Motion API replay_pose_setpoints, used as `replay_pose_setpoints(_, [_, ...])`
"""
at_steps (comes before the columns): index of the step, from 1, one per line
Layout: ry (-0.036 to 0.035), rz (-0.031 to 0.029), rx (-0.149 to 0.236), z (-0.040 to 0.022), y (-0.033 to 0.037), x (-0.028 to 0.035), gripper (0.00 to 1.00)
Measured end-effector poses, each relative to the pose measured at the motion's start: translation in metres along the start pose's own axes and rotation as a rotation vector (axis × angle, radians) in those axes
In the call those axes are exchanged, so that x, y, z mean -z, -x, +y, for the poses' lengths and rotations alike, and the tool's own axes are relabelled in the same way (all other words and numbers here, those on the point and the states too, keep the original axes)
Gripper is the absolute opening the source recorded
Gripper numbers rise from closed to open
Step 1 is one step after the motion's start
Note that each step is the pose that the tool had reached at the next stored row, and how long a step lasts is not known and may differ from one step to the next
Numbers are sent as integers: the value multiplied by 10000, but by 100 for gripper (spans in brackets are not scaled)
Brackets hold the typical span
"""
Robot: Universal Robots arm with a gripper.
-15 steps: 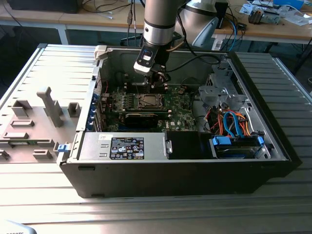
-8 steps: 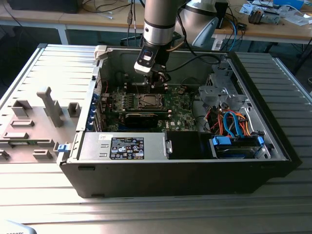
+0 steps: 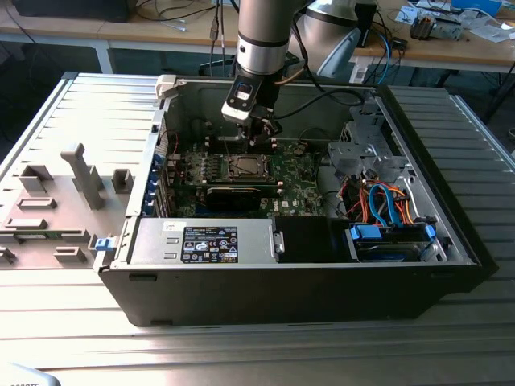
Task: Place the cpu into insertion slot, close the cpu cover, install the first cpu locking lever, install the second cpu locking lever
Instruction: 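Install the first cpu locking lever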
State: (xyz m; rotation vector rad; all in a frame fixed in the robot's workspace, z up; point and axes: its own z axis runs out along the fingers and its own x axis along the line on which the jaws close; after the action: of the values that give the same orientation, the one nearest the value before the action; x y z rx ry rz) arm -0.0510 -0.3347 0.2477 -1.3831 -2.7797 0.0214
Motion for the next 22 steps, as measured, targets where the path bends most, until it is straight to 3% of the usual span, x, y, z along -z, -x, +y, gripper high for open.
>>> replay_pose_setpoints(22, [-4,-5,170,0,0,0,11])
